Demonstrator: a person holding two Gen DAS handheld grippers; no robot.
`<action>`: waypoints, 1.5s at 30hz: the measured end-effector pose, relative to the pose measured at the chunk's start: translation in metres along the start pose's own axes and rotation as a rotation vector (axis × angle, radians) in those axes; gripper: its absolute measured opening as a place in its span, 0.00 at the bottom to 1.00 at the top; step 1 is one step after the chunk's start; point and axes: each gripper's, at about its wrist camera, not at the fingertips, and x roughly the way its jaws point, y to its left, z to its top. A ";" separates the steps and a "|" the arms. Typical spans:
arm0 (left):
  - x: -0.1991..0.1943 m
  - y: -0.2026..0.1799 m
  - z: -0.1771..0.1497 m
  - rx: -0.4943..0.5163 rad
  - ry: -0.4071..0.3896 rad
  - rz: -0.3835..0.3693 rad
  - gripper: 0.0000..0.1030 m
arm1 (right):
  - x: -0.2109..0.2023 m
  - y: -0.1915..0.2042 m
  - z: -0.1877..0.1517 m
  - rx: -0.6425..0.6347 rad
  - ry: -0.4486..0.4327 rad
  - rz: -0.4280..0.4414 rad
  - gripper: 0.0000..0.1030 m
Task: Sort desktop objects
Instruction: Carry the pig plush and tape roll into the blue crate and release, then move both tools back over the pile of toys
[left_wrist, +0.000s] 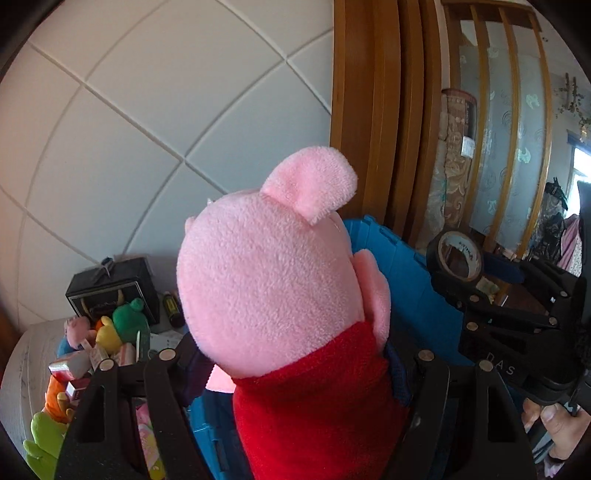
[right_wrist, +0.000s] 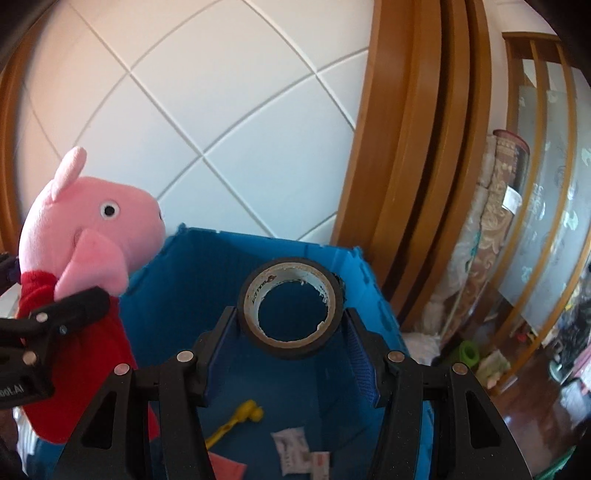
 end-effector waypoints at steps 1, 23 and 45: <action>0.021 -0.010 0.002 0.017 0.046 0.023 0.73 | 0.009 -0.012 -0.002 0.010 0.018 -0.009 0.54; 0.148 -0.021 -0.074 0.036 0.516 0.110 0.78 | 0.128 -0.031 -0.073 -0.093 0.378 -0.060 0.51; 0.090 -0.016 -0.037 -0.020 0.276 0.060 0.79 | 0.065 -0.040 -0.034 -0.060 0.141 -0.063 0.91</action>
